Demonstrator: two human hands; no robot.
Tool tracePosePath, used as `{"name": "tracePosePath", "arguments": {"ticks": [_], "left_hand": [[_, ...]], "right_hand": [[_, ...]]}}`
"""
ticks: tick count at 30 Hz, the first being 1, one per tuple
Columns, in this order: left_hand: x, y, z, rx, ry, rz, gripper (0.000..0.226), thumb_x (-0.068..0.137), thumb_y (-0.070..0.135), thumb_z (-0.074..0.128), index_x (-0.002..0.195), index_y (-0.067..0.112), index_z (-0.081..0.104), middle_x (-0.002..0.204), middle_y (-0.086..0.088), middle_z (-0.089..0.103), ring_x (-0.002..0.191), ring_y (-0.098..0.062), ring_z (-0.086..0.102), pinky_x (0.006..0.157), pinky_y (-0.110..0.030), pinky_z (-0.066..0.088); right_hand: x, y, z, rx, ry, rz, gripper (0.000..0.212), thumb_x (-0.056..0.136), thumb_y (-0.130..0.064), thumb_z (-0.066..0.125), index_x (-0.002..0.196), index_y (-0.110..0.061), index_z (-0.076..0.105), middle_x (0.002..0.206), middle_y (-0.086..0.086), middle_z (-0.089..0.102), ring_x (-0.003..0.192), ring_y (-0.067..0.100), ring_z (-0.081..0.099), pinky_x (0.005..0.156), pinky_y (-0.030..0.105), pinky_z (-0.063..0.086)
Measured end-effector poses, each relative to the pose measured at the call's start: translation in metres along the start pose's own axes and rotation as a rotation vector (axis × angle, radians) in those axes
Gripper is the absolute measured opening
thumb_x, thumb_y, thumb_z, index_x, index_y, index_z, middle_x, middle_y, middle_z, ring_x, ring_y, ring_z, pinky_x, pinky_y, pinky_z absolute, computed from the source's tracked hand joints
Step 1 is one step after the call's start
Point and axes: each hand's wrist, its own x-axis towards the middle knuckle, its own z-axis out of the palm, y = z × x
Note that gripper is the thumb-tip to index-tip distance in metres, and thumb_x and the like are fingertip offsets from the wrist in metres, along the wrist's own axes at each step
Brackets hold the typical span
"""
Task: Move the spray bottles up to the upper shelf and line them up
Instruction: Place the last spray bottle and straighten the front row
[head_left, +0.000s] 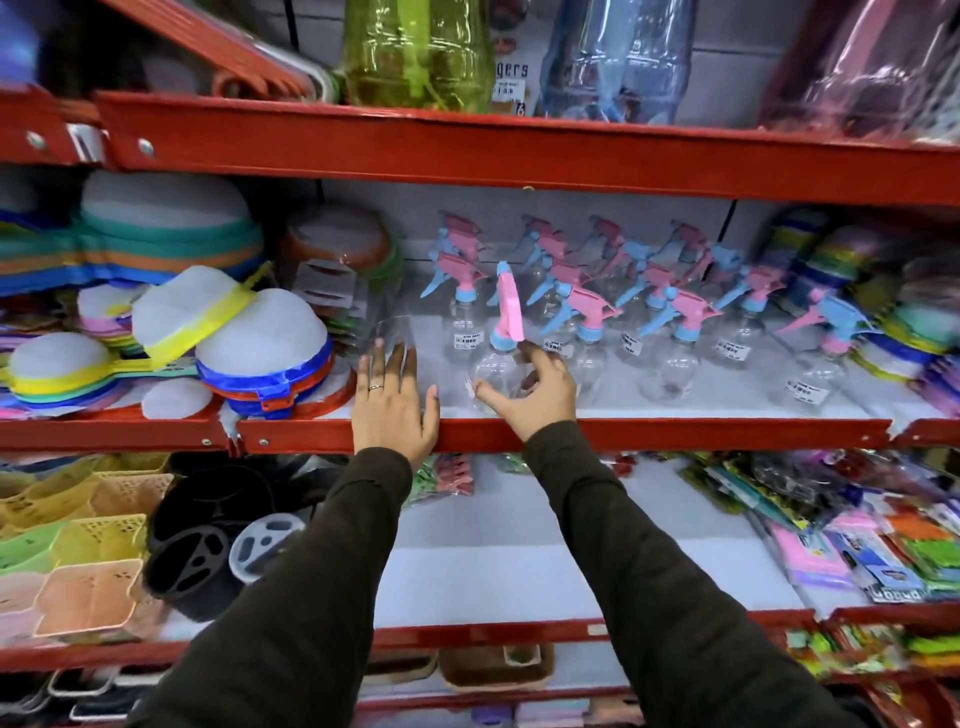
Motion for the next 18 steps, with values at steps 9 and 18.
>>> {"name": "tracePosePath", "arguments": {"ticks": [9,18], "left_hand": [[0.001,-0.002,0.003,0.006,0.009,0.012,0.063,0.099,0.042,0.028,0.148,0.004,0.039,0.156,-0.016,0.038,0.151,-0.033,0.020,0.124,-0.045,0.003],[0.002,-0.002,0.003,0.016,0.011,0.008,0.065,0.098,0.043,0.025,0.147,0.004,0.040,0.155,-0.017,0.040,0.151,-0.033,0.022,0.124,-0.047,0.008]], "right_hand": [[0.013,0.005,0.019,0.018,-0.156,0.078,0.064,0.056,-0.053,0.083,0.110,-0.039,0.052,0.104,-0.013,0.066,0.080,0.001,0.060,0.070,0.014,0.046],[0.013,0.003,0.021,-0.033,-0.169,0.022,0.083,0.059,-0.055,0.081,0.130,-0.032,0.047,0.127,-0.004,0.053,0.102,0.010,0.058,0.085,0.023,0.050]]}}
